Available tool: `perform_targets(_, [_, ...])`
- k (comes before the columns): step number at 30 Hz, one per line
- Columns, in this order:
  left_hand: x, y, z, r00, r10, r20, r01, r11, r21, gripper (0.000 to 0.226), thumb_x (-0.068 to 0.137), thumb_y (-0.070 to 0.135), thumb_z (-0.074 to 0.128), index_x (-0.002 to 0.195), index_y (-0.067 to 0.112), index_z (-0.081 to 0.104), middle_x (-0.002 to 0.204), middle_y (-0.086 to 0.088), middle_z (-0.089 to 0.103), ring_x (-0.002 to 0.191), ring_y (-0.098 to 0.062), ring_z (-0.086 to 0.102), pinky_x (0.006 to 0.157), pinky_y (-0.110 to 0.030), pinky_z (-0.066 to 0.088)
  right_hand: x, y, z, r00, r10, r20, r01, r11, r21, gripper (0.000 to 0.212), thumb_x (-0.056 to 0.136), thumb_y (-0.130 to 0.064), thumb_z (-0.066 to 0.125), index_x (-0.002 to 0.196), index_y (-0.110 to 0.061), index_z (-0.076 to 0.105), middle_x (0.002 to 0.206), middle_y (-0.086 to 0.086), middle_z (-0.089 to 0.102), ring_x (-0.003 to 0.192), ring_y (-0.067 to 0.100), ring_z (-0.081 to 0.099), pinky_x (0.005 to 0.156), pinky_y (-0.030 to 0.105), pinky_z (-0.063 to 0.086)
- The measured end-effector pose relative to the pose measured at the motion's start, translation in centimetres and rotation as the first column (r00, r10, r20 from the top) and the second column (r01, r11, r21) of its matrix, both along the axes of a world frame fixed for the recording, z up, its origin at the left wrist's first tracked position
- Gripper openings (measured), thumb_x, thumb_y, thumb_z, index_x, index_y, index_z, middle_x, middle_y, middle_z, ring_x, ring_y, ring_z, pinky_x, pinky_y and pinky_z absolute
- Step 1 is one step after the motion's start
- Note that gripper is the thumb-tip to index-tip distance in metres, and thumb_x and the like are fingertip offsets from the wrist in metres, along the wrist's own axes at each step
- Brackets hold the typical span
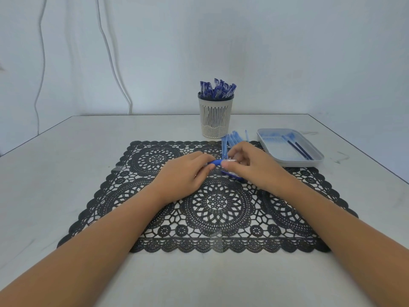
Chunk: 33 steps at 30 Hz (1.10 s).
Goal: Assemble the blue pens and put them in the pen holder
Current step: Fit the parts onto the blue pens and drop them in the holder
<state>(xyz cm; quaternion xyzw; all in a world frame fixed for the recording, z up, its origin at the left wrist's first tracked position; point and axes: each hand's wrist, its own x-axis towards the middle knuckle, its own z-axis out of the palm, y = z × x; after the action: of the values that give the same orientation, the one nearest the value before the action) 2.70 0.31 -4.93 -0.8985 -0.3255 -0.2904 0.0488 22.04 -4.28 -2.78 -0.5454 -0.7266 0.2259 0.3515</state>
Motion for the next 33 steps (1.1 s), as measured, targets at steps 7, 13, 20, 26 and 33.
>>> perform_targets(7, [-0.03, -0.01, 0.01, 1.0, 0.01, -0.001, -0.01, 1.0, 0.003, 0.045, 0.091, 0.044, 0.027, 0.108, 0.019, 0.06, 0.087, 0.008, 0.06, 0.069, -0.006, 0.051, 0.053, -0.023, 0.041, 0.26, 0.01, 0.29, 0.996, 0.049, -0.078, -0.051, 0.998, -0.024, 0.011, 0.087, -0.019, 0.062, 0.092, -0.027, 0.056, 0.085, -0.007, 0.062, 0.077, 0.009, 0.06, 0.077, 0.023, 0.048])
perform_targets(13, [0.04, -0.13, 0.1, 1.0, 0.007, -0.016, -0.007, 1.0, 0.007, 0.044, 0.092, 0.043, 0.029, 0.109, 0.018, 0.06, 0.086, 0.009, 0.058, 0.068, -0.003, 0.045, 0.05, -0.018, 0.036, -0.02, -0.05, 0.39, 0.996, -0.016, -0.088, 0.013, 1.0, -0.027, 0.019, 0.095, -0.032, 0.047, 0.083, -0.022, 0.057, 0.068, -0.008, 0.063, 0.057, -0.001, 0.057, 0.064, 0.017, 0.046])
perform_targets(20, [0.01, 0.05, 0.02, 1.0, 0.026, -0.014, -0.027, 0.999, -0.021, 0.043, 0.093, 0.045, 0.029, 0.11, 0.021, 0.059, 0.09, 0.01, 0.06, 0.072, -0.003, 0.048, 0.053, -0.016, 0.036, 0.18, 0.14, 0.31, 0.983, 0.031, -0.182, -0.044, 0.997, -0.069, 0.015, 0.087, -0.021, 0.062, 0.097, -0.029, 0.056, 0.083, -0.005, 0.063, 0.066, 0.003, 0.059, 0.063, 0.016, 0.043])
perform_targets(26, [-0.05, -0.08, 0.05, 1.0, 0.019, -0.013, -0.019, 1.0, -0.01, 0.048, 0.09, 0.047, 0.025, 0.11, 0.02, 0.06, 0.088, 0.009, 0.059, 0.07, -0.004, 0.049, 0.052, -0.013, 0.035, -0.12, 0.18, 0.39, 0.996, -0.025, -0.084, 0.025, 1.0, -0.004, 0.012, 0.093, -0.026, 0.052, 0.085, -0.024, 0.059, 0.072, -0.008, 0.065, 0.053, -0.004, 0.054, 0.057, 0.006, 0.042])
perform_targets(33, [-0.2, 0.13, 0.08, 0.996, 0.085, 0.016, -0.083, 0.991, -0.106, 0.03, 0.097, 0.034, 0.039, 0.116, 0.019, 0.057, 0.093, 0.01, 0.057, 0.077, -0.005, 0.048, 0.062, -0.027, 0.044, 0.64, 0.5, 0.33, 0.977, -0.08, -0.196, 0.095, 0.993, 0.069, 0.016, 0.085, -0.012, 0.064, 0.083, -0.027, 0.056, 0.086, -0.005, 0.06, 0.078, 0.01, 0.057, 0.071, 0.01, 0.046])
